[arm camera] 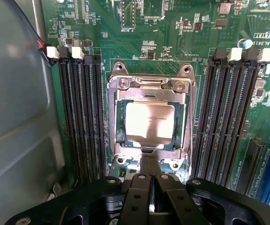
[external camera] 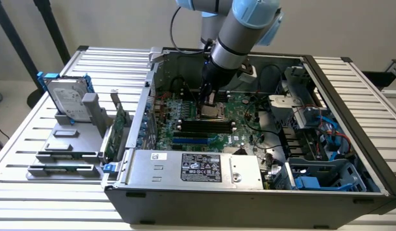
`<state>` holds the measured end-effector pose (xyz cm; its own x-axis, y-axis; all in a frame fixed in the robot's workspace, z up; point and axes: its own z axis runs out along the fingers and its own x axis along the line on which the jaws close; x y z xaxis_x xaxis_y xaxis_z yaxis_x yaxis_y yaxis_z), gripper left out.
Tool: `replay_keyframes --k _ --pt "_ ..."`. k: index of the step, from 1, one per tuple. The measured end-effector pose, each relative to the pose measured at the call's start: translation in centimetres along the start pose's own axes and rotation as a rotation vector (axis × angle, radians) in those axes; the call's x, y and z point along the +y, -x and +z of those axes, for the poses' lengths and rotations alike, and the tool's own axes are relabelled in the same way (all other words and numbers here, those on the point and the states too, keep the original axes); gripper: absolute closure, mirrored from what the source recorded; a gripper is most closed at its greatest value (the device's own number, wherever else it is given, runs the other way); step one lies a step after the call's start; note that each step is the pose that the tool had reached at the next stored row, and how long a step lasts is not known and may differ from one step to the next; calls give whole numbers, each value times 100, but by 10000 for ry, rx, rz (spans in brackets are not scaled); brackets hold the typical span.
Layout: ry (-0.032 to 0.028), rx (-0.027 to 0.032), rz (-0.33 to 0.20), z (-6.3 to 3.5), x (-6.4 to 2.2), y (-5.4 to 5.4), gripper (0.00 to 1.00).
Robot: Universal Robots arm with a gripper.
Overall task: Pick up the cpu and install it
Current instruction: 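Close the cpu cover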
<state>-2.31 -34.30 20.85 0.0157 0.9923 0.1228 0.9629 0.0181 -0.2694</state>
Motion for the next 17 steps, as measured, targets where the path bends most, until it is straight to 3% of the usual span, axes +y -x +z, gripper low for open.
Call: replay_keyframes --k 17 --pt "0 4 4 102 14 13 89"
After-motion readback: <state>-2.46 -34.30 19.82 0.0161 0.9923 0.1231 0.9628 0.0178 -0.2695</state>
